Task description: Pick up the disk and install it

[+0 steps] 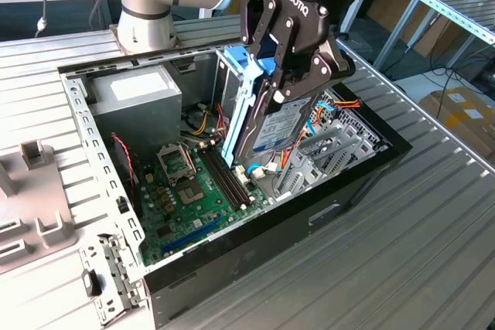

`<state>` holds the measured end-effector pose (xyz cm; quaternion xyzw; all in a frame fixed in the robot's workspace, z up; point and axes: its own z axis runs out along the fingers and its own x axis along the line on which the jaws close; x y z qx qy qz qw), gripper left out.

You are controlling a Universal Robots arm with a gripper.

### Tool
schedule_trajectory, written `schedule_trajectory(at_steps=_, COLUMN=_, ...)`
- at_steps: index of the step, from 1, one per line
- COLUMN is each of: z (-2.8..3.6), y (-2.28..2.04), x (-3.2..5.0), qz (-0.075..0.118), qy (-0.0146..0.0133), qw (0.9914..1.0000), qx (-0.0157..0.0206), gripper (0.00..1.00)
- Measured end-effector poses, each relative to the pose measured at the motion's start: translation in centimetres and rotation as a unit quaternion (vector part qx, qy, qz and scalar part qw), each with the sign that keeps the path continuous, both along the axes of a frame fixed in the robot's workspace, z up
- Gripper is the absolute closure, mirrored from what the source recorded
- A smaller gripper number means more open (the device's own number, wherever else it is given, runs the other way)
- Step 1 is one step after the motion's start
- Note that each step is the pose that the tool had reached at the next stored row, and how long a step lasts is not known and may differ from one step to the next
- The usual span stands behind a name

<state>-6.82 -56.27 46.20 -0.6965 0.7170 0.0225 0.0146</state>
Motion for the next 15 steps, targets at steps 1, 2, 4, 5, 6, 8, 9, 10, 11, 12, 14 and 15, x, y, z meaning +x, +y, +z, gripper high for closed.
schedule_trajectory(at_steps=1, z=0.0, y=-0.02, x=0.04, qz=0.0, qy=0.0, qw=1.0, qx=0.0, gripper=0.63)
schedule_trajectory(at_steps=2, z=-0.01, y=-0.06, x=0.1, qz=0.0, qy=0.0, qw=1.0, qx=0.0, gripper=0.63)
schedule_trajectory(at_steps=4, z=-0.02, y=-0.1, x=0.18, qz=0.0, qy=0.0, qw=1.0, qx=0.0, gripper=0.63)
schedule_trajectory(at_steps=5, z=-0.03, y=-0.15, x=0.28, qz=0.0, qy=0.0, qw=1.0, qx=0.0, gripper=0.63)
schedule_trajectory(at_steps=6, z=-0.03, y=-0.18, x=0.33, qz=0.0, qy=0.0, qw=1.0, qx=0.0, gripper=0.63)
schedule_trajectory(at_steps=8, z=-0.04, y=-0.22, x=0.41, qz=0.0, qy=0.0, qw=1.0, qx=0.0, gripper=0.63)
schedule_trajectory(at_steps=9, z=-0.05, y=-0.24, x=0.45, qz=0.0, qy=0.0, qw=1.0, qx=0.0, gripper=0.63)
schedule_trajectory(at_steps=10, z=-0.05, y=-0.28, x=0.52, qz=0.0, qy=0.0, qw=1.0, qx=0.0, gripper=0.63)
schedule_trajectory(at_steps=11, z=-0.06, y=-0.31, x=0.57, qz=0.0, qy=0.0, qw=1.0, qx=0.0, gripper=0.63)
schedule_trajectory(at_steps=12, z=-0.06, y=-0.33, x=0.61, qz=0.0, qy=0.0, qw=1.0, qx=-0.0001, gripper=0.63)
schedule_trajectory(at_steps=14, z=-0.07, y=-0.39, x=0.69, qz=0.0, qy=0.0, qw=1.0, qx=0.0, gripper=0.63)
schedule_trajectory(at_steps=15, z=-0.08, y=-0.41, x=0.72, qz=0.0, qy=0.0, qw=1.0, qx=0.0, gripper=0.63)
